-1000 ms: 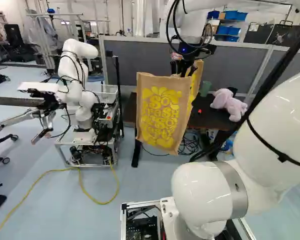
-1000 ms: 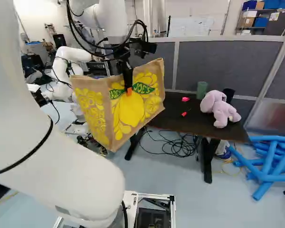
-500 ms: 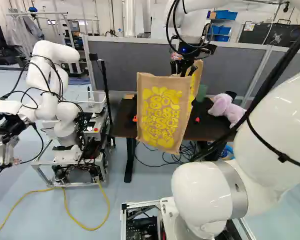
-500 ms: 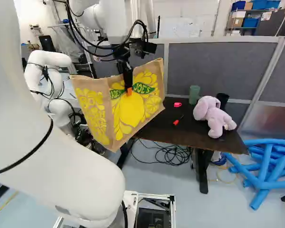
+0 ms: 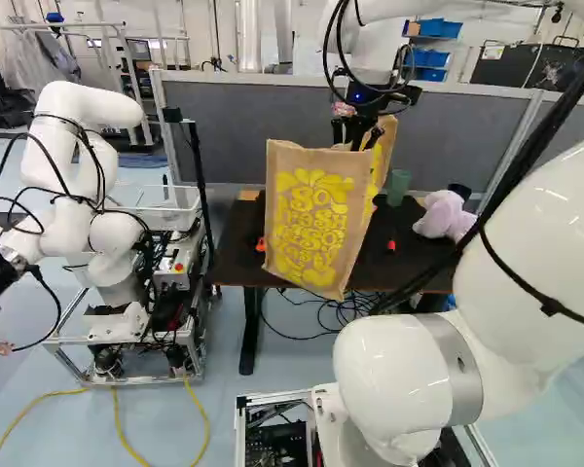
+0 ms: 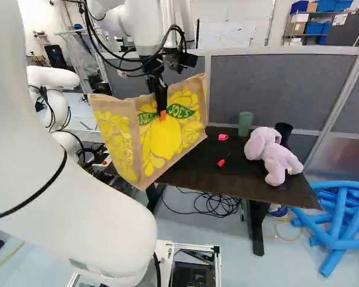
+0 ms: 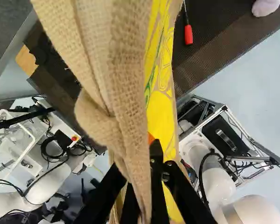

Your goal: Pick up the bag on the ground and place it on the table

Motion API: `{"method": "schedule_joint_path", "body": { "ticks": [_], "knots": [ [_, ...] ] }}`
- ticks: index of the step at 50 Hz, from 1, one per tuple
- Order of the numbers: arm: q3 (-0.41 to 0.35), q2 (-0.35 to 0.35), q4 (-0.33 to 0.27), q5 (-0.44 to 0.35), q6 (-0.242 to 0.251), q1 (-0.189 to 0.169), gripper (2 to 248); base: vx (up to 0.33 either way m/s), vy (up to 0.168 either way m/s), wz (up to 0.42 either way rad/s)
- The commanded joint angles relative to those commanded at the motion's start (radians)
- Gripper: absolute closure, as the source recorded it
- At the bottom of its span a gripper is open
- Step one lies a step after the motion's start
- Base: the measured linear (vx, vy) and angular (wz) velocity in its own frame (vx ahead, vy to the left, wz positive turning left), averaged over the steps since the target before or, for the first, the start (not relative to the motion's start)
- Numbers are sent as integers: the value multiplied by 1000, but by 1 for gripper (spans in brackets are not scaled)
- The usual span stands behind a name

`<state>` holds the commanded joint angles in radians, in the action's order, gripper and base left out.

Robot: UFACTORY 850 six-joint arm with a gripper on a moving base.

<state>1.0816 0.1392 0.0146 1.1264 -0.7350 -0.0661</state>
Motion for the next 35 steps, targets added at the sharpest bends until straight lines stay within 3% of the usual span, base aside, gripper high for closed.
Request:
{"method": "schedule_joint_path", "body": {
  "ticks": [35],
  "knots": [
    [62,-67,0,0,0,-25,229,-1,0,0]
  ]
}}
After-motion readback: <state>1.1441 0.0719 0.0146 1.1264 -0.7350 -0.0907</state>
